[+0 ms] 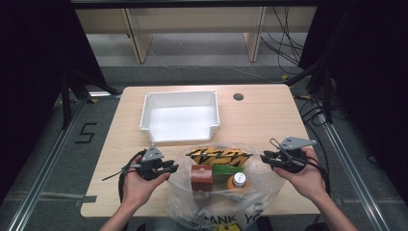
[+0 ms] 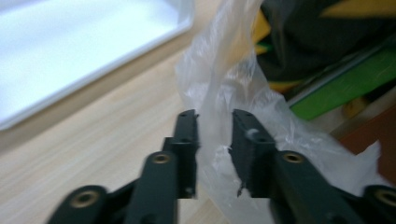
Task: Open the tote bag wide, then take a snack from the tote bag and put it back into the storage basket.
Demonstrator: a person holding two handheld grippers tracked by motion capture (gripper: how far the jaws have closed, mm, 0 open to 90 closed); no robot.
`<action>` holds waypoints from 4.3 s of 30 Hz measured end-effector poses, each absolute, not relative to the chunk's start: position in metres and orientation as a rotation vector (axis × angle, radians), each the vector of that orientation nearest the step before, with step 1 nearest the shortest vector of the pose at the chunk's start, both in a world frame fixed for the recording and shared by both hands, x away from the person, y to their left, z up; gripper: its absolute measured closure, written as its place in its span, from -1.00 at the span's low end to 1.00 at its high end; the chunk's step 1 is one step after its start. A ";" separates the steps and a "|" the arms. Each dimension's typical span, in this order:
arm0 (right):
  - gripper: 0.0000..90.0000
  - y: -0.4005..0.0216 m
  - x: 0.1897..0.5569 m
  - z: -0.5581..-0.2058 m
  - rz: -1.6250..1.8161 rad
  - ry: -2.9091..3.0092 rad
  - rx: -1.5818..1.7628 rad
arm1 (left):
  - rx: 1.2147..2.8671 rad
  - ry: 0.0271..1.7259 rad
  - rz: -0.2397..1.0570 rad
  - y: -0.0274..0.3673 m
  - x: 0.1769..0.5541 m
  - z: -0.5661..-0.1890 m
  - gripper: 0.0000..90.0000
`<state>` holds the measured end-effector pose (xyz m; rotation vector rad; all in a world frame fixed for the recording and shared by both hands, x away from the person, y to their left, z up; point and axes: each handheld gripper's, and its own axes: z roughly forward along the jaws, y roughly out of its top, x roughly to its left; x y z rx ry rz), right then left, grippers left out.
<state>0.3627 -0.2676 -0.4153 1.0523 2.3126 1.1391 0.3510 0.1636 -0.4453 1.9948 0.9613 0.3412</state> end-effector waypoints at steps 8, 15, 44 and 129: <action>0.18 -0.269 0.352 -0.367 1.292 2.254 0.917 | 1.836 0.962 0.413 0.189 0.324 -0.423 -0.15; 0.10 -0.257 0.345 -0.347 1.388 2.234 0.779 | 1.789 0.992 0.421 0.206 0.305 -0.434 -0.28; -0.03 -0.207 0.352 -0.347 1.408 2.408 0.548 | 1.775 1.046 0.416 0.212 0.303 -0.444 -0.35; 1.00 -0.199 0.364 -0.332 1.428 2.251 0.282 | 1.796 1.058 0.372 0.202 0.307 -0.455 -0.38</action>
